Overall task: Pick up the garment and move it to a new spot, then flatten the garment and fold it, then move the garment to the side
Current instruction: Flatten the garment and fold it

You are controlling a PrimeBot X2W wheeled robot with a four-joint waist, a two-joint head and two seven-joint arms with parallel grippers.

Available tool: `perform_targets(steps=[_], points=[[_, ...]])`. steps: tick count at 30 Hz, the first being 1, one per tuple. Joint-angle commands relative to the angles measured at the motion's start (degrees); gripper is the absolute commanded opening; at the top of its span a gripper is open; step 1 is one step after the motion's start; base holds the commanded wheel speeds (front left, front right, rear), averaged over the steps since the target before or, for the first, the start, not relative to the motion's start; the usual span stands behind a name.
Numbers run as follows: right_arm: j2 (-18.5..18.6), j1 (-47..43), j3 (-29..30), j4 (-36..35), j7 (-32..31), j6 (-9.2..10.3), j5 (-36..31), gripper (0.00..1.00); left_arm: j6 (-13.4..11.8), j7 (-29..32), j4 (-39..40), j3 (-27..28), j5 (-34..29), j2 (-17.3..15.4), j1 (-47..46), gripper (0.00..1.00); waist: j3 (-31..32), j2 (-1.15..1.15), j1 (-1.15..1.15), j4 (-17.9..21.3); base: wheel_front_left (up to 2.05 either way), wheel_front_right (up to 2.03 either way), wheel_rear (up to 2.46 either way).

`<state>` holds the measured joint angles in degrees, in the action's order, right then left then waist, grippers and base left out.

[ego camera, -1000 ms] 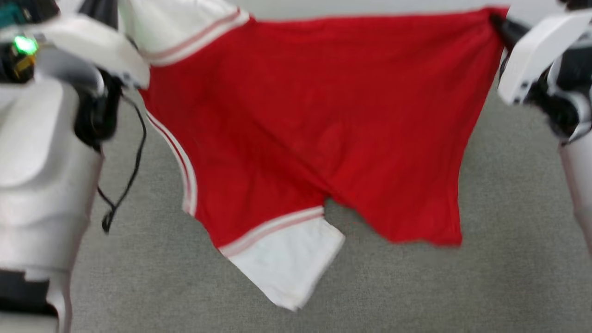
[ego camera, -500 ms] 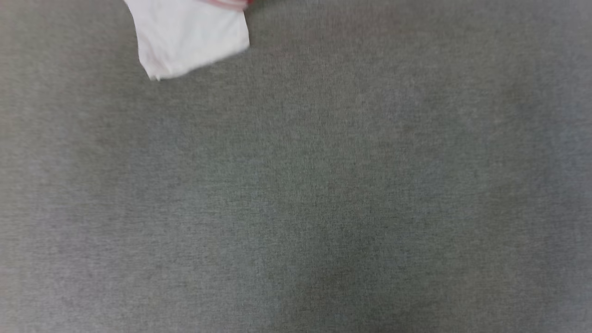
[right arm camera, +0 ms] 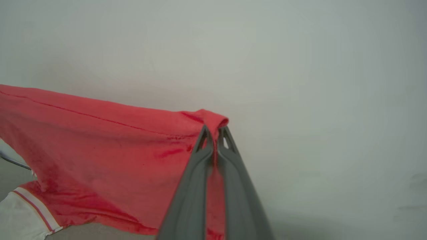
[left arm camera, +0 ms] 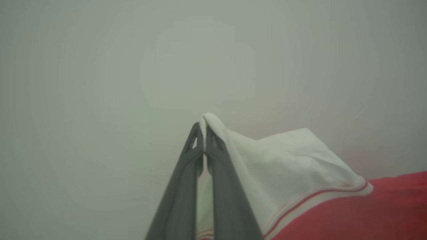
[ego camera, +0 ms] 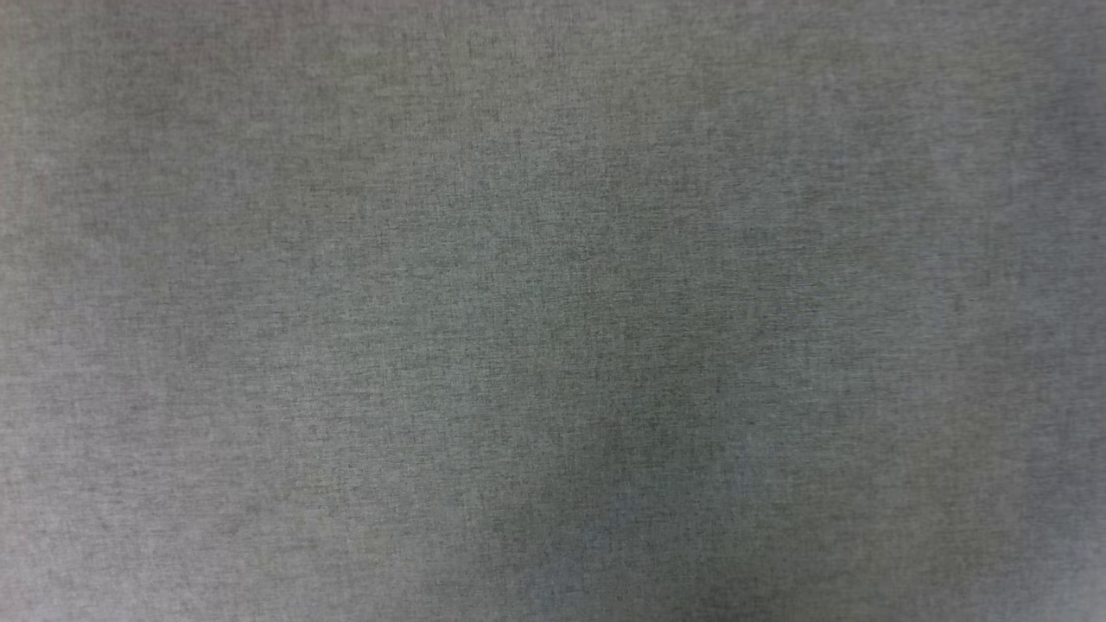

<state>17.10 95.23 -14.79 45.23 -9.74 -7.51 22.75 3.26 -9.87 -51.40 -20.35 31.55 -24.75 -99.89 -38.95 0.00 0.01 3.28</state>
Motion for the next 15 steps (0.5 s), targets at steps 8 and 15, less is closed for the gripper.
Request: perform_targets(steps=[8,15], points=[[0.8,-5.7,-4.9,4.6,4.3,0.04,2.8,0.00,2.8,-3.4,-4.8,0.9,3.6,1.0,8.5,0.00,3.6,0.00,-0.01,-0.9,0.00,0.00,0.00],[2.9,-21.0,-9.8,2.7,7.7,0.04,8.0,0.00,4.0,-5.0,-2.5,2.3,8.3,0.1,27.1,0.00,15.0,0.00,-0.01,-1.6,0.00,0.00,0.00]])
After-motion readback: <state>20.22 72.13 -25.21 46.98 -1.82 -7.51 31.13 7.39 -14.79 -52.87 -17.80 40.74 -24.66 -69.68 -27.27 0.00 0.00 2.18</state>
